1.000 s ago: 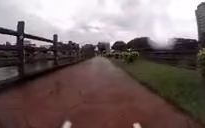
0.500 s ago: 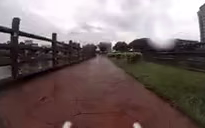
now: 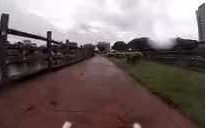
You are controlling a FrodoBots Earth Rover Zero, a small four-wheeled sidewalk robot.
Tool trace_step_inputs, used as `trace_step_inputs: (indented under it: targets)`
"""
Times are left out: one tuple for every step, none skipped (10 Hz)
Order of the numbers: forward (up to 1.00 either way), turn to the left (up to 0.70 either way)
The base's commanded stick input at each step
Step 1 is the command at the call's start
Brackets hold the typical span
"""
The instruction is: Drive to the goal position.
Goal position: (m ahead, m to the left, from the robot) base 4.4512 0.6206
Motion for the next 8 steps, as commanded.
trace_step_inputs:
  targets:
    - [0.50,0.00]
    - [0.50,0.00]
    - [0.50,0.00]
    - [0.50,0.00]
    - [0.50,0.00]
    - [0.50,0.35]
    - [0.50,0.50]
    - [0.50,0.50]
